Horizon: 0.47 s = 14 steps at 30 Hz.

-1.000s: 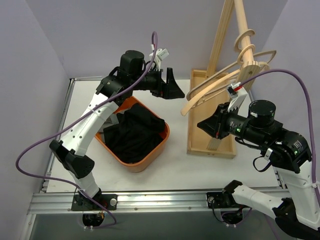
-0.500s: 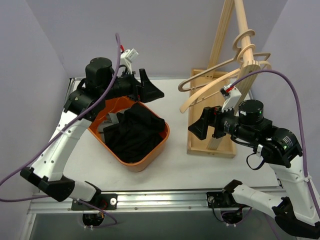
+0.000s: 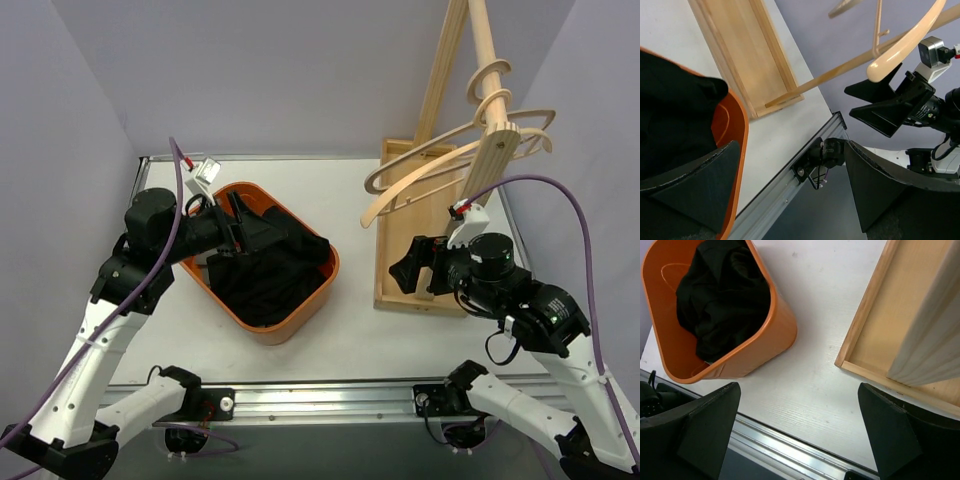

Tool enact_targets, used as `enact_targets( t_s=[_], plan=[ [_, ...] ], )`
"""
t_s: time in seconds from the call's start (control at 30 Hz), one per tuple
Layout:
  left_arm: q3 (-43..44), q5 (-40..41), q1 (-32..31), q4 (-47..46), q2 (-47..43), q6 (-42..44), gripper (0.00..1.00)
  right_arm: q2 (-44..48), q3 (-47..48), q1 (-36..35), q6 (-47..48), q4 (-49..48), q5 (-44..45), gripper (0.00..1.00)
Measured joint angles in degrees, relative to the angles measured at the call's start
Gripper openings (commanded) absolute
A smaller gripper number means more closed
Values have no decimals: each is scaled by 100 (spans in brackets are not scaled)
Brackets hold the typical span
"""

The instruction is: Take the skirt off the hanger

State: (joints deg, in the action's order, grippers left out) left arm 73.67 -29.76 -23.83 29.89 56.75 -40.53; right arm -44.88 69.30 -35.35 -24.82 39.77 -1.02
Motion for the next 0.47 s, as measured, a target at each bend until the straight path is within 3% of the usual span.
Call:
enact_targets(
  t_s=[0.47],
  plan=[
    [-1882, -201, 31, -715, -1239, -999, 94, 1266, -1709, 0, -501, -767, 87, 100]
  ],
)
